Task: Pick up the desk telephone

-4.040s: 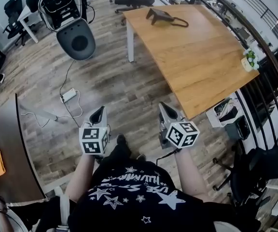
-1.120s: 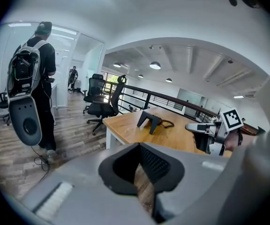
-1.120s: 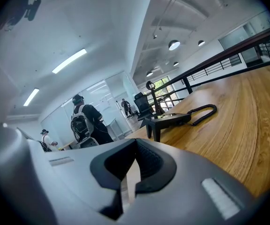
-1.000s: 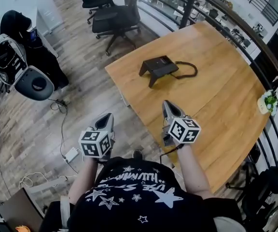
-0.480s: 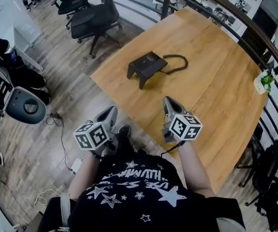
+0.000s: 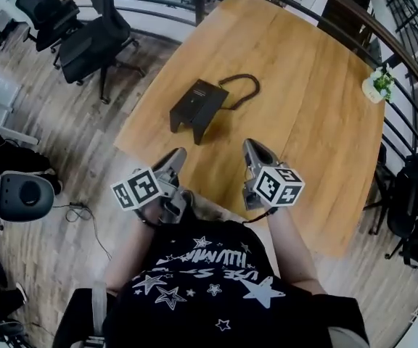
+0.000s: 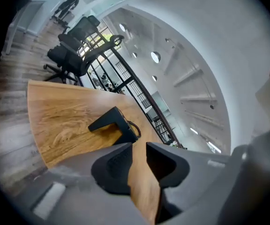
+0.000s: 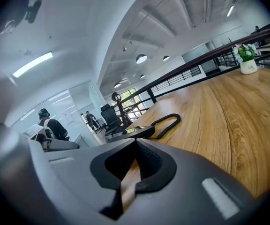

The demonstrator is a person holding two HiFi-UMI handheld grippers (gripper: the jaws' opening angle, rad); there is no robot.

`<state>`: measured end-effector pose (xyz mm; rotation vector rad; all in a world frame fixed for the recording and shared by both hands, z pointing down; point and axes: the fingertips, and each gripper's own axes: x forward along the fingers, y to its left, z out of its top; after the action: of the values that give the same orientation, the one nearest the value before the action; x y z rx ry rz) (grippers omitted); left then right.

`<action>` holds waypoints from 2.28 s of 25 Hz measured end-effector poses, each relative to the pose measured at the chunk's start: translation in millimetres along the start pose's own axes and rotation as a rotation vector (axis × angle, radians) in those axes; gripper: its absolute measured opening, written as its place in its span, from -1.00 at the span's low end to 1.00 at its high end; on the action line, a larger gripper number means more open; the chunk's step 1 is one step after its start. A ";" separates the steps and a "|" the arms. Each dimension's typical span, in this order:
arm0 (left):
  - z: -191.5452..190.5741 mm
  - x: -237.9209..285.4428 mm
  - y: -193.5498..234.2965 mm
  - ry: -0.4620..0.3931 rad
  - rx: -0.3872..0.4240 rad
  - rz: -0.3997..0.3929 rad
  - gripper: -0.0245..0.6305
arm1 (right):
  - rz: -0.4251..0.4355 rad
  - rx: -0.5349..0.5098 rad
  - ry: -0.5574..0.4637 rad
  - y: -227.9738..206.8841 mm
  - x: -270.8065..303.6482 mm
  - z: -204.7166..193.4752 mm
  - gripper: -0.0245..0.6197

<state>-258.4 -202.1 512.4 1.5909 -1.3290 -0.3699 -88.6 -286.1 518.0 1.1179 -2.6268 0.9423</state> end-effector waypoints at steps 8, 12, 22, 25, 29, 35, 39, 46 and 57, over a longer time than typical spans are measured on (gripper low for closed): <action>18.1 40.8 0.0 0.042 -0.233 -0.167 0.22 | -0.104 0.021 -0.028 -7.3 3.5 5.8 -0.92; 19.2 62.3 7.8 0.062 -0.277 -0.165 0.38 | -0.156 0.029 -0.029 -14.4 -1.2 3.3 -0.92; 25.1 104.2 22.6 0.047 -0.380 -0.162 0.39 | -0.239 0.041 -0.057 -27.2 -12.4 5.8 -0.92; 25.4 113.0 23.3 0.053 -0.393 -0.165 0.39 | -0.256 0.044 -0.057 -30.2 -15.1 5.6 -0.92; 26.4 123.0 25.6 0.050 -0.411 -0.151 0.39 | -0.275 0.049 -0.056 -34.0 -18.5 4.9 -0.92; 25.1 135.8 29.9 0.069 -0.398 -0.146 0.39 | -0.287 0.053 -0.052 -35.8 -20.1 1.6 -0.92; 27.5 139.7 31.3 0.069 -0.406 -0.135 0.39 | -0.292 0.049 -0.054 -34.3 -23.6 2.6 -0.92; 23.5 138.6 48.0 0.065 -0.428 -0.059 -0.05 | -0.291 0.048 -0.063 -35.2 -22.4 4.1 -0.92; 21.8 140.1 53.7 0.087 -0.418 -0.001 -0.31 | -0.278 0.051 -0.070 -36.5 -23.1 6.1 -0.92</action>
<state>-255.8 -329.7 594.1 1.2431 -1.0991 -0.5344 -46.3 -295.1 523.1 1.5048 -2.4234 0.9308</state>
